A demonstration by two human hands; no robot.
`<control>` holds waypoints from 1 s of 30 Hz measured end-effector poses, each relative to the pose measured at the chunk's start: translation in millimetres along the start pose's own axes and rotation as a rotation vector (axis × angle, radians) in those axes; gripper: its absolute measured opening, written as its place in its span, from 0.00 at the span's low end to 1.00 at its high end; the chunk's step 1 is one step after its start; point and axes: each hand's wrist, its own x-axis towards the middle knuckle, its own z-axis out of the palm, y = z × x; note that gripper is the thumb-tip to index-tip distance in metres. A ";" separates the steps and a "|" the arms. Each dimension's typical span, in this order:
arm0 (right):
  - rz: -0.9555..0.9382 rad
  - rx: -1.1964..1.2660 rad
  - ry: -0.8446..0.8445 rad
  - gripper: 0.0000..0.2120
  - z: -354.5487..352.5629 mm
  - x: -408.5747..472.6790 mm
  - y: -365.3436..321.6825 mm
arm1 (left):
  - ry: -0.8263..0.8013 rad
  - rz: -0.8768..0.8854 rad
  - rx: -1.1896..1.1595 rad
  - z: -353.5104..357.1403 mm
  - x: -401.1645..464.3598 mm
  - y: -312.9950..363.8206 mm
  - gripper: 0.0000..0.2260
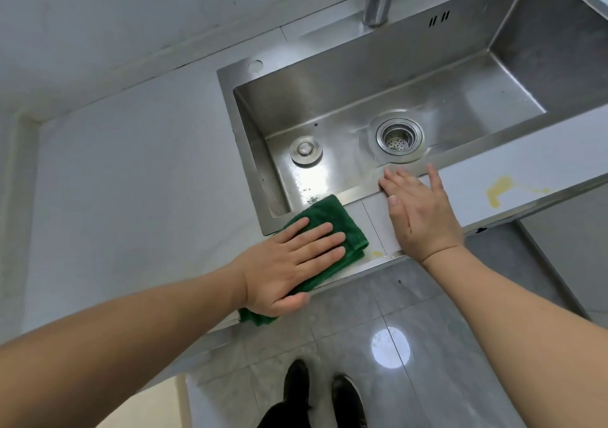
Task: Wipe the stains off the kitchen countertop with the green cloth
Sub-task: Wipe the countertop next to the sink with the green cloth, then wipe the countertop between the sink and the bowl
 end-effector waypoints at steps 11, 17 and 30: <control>0.394 -0.006 -0.084 0.28 -32.3 -20.0 -36.4 | 0.007 0.180 0.021 -12.8 24.6 -23.6 0.38; 1.277 0.150 -0.244 0.23 -72.1 -47.9 -47.4 | -0.030 0.110 0.001 -13.6 21.7 -11.0 0.38; 1.341 0.386 -0.598 0.25 -87.1 -9.0 -2.6 | 0.028 0.141 -0.033 -14.7 34.0 -15.7 0.38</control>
